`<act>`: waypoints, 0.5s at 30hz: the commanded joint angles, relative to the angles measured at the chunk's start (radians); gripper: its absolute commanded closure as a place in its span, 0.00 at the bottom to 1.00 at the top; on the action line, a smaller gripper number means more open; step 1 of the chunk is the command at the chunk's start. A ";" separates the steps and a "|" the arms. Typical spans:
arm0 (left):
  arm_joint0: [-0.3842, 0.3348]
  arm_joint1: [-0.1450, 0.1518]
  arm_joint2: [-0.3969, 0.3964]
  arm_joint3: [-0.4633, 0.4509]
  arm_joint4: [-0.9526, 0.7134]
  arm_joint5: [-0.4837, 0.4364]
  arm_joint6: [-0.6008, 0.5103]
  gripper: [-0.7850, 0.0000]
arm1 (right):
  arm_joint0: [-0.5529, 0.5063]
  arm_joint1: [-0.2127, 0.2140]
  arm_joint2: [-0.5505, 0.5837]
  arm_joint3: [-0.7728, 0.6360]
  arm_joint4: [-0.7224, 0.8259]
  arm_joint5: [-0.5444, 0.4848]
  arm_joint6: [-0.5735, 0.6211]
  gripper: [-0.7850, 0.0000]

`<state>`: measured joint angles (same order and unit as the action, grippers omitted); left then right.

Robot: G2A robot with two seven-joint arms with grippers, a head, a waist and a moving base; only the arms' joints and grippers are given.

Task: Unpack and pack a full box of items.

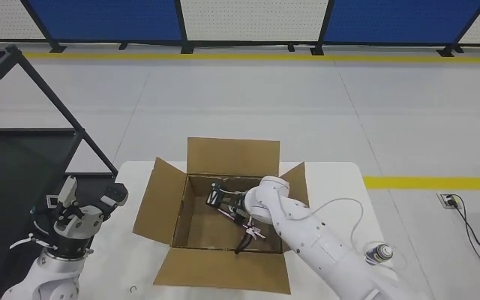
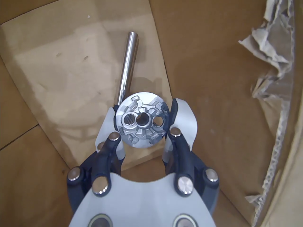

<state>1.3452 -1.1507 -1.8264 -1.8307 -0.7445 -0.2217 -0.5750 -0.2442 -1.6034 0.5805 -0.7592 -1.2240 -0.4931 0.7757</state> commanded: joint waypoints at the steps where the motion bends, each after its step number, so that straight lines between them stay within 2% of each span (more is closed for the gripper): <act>1: 0.000 0.000 0.000 0.000 0.000 0.000 0.000 0.00 | 0.002 -0.010 -0.010 0.018 -0.015 0.021 -0.032 1.00; 2: 0.000 0.000 0.000 0.000 0.000 0.000 0.000 0.00 | 0.004 -0.014 -0.013 0.028 -0.023 0.028 -0.045 1.00; 3: 0.000 0.000 0.000 0.000 0.000 0.000 0.000 0.00 | 0.005 -0.018 -0.016 0.037 -0.027 0.030 -0.054 0.83; 4: 0.000 0.000 0.000 0.000 0.000 0.000 0.000 0.00 | 0.007 -0.022 -0.019 0.045 -0.029 0.031 -0.060 0.62; 5: 0.000 0.000 0.000 0.000 0.000 0.000 0.000 0.00 | 0.009 -0.026 -0.021 0.053 -0.031 0.030 -0.065 0.55; 7: 0.000 0.000 0.000 0.000 0.000 0.000 0.000 0.00 | 0.013 -0.033 -0.026 0.066 -0.036 0.028 -0.071 0.53; 15: 0.000 0.000 0.000 0.000 0.000 0.000 0.000 0.00 | 0.021 -0.053 -0.032 0.090 -0.056 0.023 -0.093 0.54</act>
<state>1.3452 -1.1507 -1.8264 -1.8307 -0.7445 -0.2217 -0.5750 -0.2227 -1.6552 0.5478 -0.6695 -1.2779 -0.4713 0.6857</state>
